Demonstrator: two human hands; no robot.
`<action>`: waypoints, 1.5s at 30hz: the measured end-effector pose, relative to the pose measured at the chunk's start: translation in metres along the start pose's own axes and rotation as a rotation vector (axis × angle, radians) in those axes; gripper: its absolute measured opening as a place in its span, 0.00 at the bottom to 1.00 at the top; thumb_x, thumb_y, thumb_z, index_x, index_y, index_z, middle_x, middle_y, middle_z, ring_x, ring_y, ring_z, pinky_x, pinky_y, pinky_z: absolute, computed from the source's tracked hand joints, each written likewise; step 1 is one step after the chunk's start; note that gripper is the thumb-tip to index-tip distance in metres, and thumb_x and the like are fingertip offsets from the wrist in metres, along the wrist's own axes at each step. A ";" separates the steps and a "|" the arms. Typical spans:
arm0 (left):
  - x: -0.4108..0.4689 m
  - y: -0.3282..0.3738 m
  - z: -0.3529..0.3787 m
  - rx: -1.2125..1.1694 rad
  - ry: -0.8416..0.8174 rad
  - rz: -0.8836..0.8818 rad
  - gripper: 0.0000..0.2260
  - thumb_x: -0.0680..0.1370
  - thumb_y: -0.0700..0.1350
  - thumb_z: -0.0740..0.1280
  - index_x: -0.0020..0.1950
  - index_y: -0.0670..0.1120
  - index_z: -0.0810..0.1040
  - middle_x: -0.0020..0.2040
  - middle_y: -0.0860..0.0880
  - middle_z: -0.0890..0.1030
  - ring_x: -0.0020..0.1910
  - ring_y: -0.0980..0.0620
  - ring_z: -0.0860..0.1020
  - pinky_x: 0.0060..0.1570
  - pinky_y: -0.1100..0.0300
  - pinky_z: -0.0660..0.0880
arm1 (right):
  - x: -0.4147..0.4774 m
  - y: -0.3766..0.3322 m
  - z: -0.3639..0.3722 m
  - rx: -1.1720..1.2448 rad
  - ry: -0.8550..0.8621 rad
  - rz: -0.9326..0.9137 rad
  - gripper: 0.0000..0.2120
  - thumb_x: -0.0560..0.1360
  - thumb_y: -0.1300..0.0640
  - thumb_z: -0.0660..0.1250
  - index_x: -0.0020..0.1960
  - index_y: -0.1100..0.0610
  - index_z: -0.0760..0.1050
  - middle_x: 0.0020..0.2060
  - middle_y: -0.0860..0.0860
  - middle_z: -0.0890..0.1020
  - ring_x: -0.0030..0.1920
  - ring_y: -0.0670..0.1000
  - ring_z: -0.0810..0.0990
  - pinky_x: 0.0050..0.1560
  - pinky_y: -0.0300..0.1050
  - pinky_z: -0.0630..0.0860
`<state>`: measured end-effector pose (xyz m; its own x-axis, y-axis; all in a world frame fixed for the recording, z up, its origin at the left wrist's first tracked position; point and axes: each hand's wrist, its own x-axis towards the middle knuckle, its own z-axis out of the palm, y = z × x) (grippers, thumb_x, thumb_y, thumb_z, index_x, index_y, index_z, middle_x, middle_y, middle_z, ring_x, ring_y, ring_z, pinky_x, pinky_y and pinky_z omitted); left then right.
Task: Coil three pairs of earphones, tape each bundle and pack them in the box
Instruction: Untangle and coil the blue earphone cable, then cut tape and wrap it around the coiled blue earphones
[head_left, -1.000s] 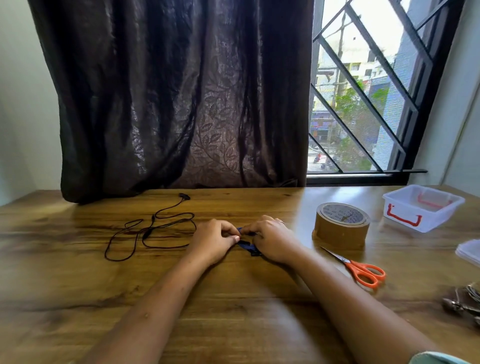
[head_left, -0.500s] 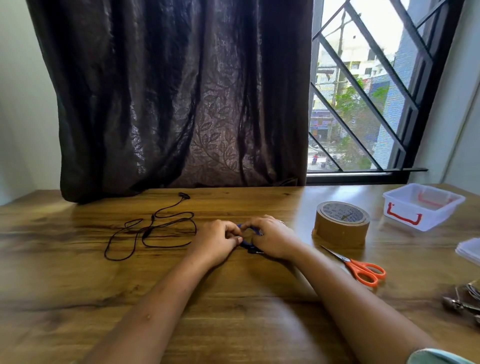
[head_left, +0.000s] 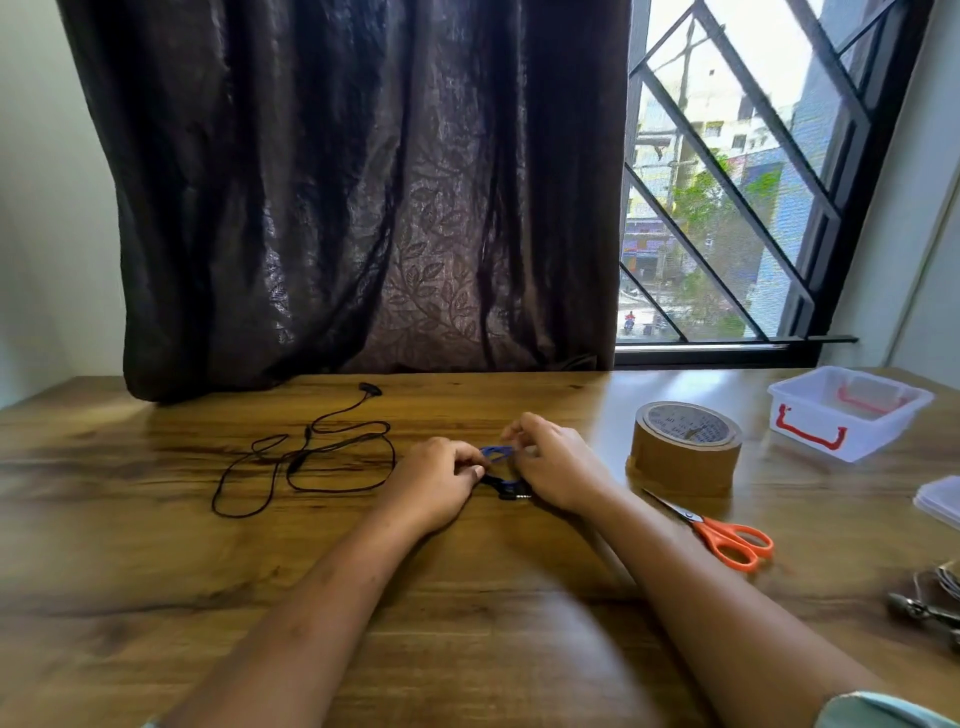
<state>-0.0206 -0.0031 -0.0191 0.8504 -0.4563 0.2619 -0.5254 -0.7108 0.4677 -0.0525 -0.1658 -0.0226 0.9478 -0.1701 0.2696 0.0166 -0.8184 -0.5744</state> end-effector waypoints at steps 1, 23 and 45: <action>0.000 0.000 0.000 -0.004 0.013 -0.001 0.10 0.79 0.49 0.63 0.58 0.55 0.79 0.61 0.53 0.78 0.61 0.54 0.74 0.59 0.58 0.70 | 0.000 0.000 -0.001 0.030 0.041 0.010 0.11 0.78 0.57 0.57 0.56 0.47 0.73 0.53 0.48 0.80 0.56 0.53 0.75 0.54 0.52 0.77; -0.028 0.040 0.005 -0.038 0.174 0.409 0.11 0.77 0.42 0.65 0.54 0.56 0.78 0.48 0.63 0.76 0.46 0.63 0.75 0.44 0.66 0.72 | -0.071 0.076 -0.132 -0.477 0.062 0.168 0.24 0.72 0.44 0.68 0.66 0.46 0.72 0.66 0.47 0.73 0.68 0.53 0.65 0.63 0.53 0.67; 0.005 0.082 0.038 -0.641 0.455 0.154 0.03 0.72 0.40 0.73 0.39 0.46 0.82 0.35 0.51 0.82 0.34 0.55 0.79 0.35 0.61 0.77 | -0.047 0.070 -0.098 0.147 0.051 -0.133 0.21 0.67 0.55 0.77 0.59 0.54 0.79 0.51 0.49 0.80 0.52 0.49 0.78 0.52 0.38 0.75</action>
<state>-0.0606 -0.0846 -0.0117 0.7702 -0.1631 0.6166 -0.6370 -0.1490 0.7563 -0.1268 -0.2690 -0.0003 0.9169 -0.0963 0.3874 0.1906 -0.7471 -0.6368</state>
